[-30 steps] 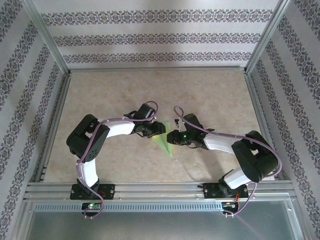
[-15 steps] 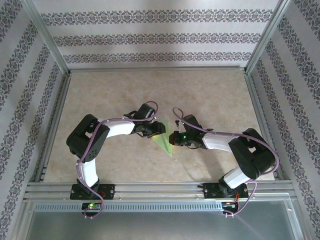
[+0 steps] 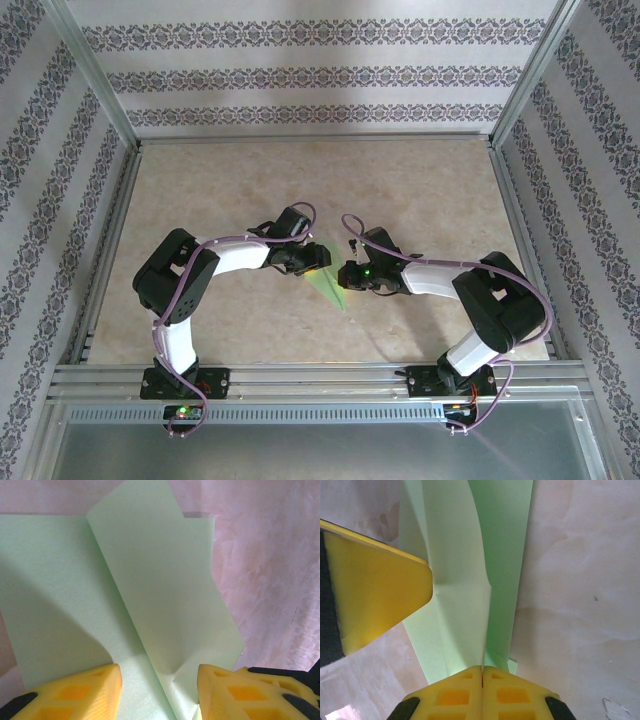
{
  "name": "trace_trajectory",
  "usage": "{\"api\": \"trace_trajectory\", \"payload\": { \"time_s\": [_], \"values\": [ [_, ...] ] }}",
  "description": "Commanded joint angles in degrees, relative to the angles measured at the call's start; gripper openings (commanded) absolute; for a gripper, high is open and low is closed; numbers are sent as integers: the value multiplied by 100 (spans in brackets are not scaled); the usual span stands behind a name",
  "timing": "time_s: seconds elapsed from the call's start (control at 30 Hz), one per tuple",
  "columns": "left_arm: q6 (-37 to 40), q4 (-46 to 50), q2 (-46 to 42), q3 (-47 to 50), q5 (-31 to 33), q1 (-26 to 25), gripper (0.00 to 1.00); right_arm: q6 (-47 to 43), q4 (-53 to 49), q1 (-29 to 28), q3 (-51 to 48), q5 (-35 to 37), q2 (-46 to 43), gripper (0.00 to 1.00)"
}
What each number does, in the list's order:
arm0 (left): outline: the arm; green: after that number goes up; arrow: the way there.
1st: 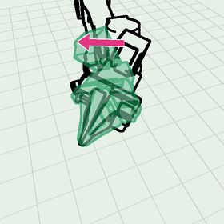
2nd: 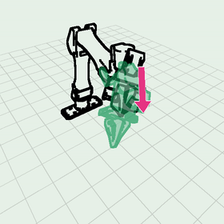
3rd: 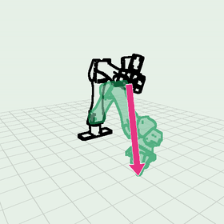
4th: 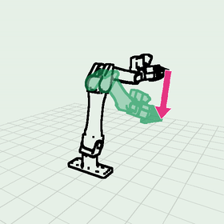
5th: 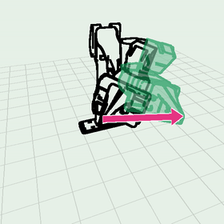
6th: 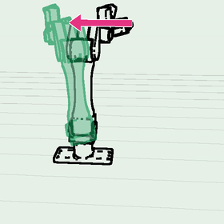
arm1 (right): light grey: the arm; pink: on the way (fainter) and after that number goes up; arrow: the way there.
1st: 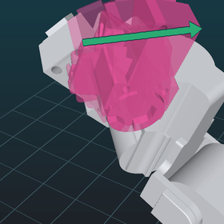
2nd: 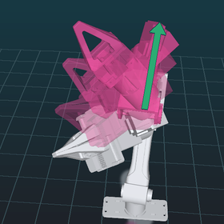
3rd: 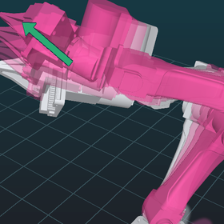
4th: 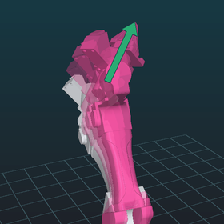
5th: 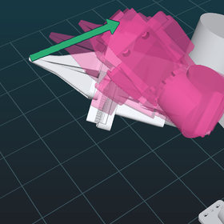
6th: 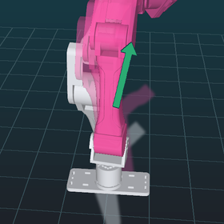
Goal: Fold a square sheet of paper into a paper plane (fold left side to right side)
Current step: Fourth fold the wing at the center of the table.
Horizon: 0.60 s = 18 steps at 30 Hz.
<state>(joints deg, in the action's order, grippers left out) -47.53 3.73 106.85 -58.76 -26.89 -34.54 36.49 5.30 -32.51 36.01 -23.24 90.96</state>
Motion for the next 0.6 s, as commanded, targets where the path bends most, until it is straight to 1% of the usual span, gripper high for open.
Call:
{"api": "trace_trajectory", "payload": {
  "time_s": [0.0, 0.57],
  "values": [
    [143, 410, 118, -41, 202, -57, 45, -177, -151, -48, 161, 160, 89, 0],
    [147, 401, 134, -39, 191, -52, 45, -212, -205, -80, 240, 199, 202, 0]
  ]
}}
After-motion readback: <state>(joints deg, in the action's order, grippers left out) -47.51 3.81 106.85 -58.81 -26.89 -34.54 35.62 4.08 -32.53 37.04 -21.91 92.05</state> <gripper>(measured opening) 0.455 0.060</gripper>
